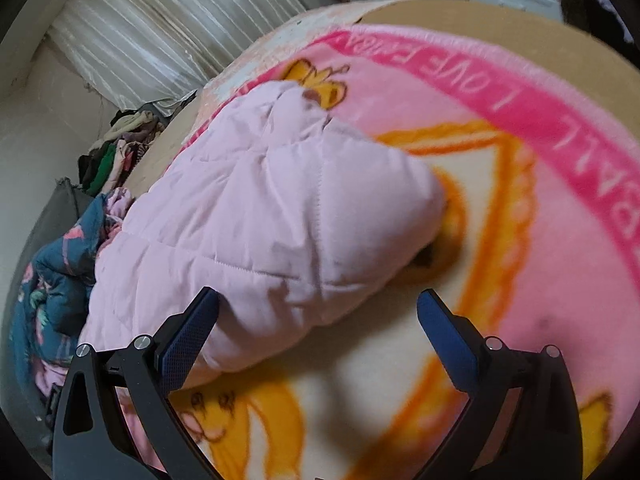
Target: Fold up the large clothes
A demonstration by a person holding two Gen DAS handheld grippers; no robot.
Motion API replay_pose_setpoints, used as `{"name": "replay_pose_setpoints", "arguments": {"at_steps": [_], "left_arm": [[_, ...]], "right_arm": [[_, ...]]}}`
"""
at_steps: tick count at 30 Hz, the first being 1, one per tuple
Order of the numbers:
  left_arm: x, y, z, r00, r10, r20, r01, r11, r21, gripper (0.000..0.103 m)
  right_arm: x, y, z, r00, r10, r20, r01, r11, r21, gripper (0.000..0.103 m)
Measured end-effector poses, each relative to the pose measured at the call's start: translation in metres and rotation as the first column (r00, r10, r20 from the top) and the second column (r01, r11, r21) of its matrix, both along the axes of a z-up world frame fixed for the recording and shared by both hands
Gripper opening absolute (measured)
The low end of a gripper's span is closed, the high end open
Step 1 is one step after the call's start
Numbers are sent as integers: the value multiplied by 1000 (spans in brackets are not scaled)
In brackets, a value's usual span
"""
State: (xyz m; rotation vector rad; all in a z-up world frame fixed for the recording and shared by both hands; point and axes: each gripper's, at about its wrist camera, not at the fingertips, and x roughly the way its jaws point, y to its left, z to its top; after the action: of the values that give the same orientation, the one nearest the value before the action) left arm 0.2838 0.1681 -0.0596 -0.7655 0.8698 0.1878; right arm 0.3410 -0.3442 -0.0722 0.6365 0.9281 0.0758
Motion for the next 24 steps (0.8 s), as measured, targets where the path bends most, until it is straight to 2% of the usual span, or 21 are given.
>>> {"name": "replay_pose_setpoints", "arguments": {"at_steps": [9,14,19,21,23,24], "left_arm": [[29,3,-21,998,53,-17,-54,998,-28,95],[34,9,-38,997,69,23,-66,994,-91,95],[40,13,-46,995,80,56,-72,989,-131,95],[45,13,-43,996,68,63,-61,991,-120,95],[46,12,-38,996,53,72,-46,995,-93,85],[47,8,-31,996,36,85,-31,998,-56,76]], "right_arm": [[29,3,-12,1000,10,-3,-10,996,85,99],[39,2,-25,1000,5,-4,-5,990,140,99],[47,8,-25,1000,8,22,-11,992,122,99],[49,10,-24,999,16,42,-20,994,108,96],[51,15,-19,996,41,81,-47,996,71,79],[49,18,-15,993,58,102,-62,997,45,74]]}}
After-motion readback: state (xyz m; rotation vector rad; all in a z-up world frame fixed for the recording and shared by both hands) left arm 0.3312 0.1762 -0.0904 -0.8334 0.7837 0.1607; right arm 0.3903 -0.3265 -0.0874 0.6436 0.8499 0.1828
